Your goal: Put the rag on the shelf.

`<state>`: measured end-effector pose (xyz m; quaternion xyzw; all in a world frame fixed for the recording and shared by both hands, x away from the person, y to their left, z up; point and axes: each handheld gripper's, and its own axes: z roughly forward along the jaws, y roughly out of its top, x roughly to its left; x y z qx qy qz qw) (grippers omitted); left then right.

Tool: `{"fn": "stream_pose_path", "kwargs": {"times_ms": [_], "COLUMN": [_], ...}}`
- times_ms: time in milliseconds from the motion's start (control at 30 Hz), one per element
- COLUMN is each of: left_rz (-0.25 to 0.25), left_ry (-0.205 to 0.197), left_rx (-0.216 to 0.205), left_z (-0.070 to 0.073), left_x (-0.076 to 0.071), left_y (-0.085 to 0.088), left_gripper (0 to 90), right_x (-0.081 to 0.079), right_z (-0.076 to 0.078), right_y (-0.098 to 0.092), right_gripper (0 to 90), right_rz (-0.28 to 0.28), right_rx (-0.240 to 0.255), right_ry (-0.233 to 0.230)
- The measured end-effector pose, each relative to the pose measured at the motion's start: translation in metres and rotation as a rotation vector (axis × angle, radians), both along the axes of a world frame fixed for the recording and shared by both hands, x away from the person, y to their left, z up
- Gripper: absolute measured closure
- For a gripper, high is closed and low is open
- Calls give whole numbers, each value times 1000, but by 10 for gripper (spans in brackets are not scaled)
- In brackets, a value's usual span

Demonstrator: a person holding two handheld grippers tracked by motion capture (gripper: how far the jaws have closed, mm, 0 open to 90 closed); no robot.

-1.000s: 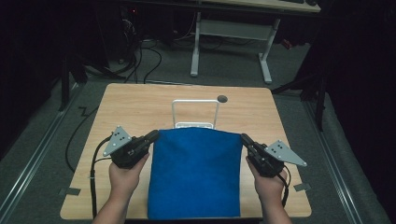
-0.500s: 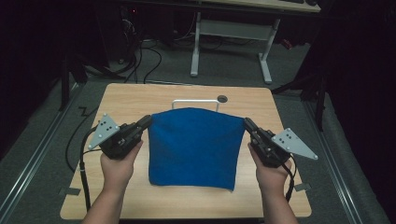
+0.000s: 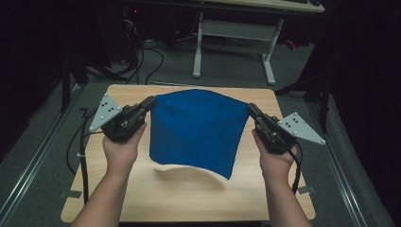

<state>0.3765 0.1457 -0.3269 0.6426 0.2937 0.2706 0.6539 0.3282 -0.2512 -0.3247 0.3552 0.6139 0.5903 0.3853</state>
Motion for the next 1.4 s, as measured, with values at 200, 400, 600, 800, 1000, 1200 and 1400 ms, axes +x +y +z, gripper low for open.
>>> {"fn": "stream_pose_path", "kwargs": {"times_ms": [200, 400, 600, 800, 1000, 1200, 1400], "left_rz": [5, 25, 47, 81, 122, 143, 180], "left_ry": [22, 44, 62, 82, 83, 105, 117], "left_rx": [18, 30, 46, 65, 91, 82, 111], "left_z": [2, 5, 7, 8, 10, 13, 8], "left_x": [16, 37, 62, 88, 114, 138, 162], "left_y": [-2, -3, -1, 2, 1, 0, -8], "left_gripper": [882, 882, 882, 882, 882, 882, 881], "right_x": [14, 33, 56, 80, 110, 137, 162], "right_z": [3, 8, 14, 24, 30, 33, 32], "right_y": [-4, -4, -2, -2, -3, -2, -3], "right_gripper": [892, 892, 892, 893, 894, 895, 894], "right_rz": [-14, -27, -43, -61, -75, -92, -106], "right_rx": [9, -13, -10, 0, 6, -27, -45], "right_ry": [20, 34, 55, 50, 62, 76, 107]}}
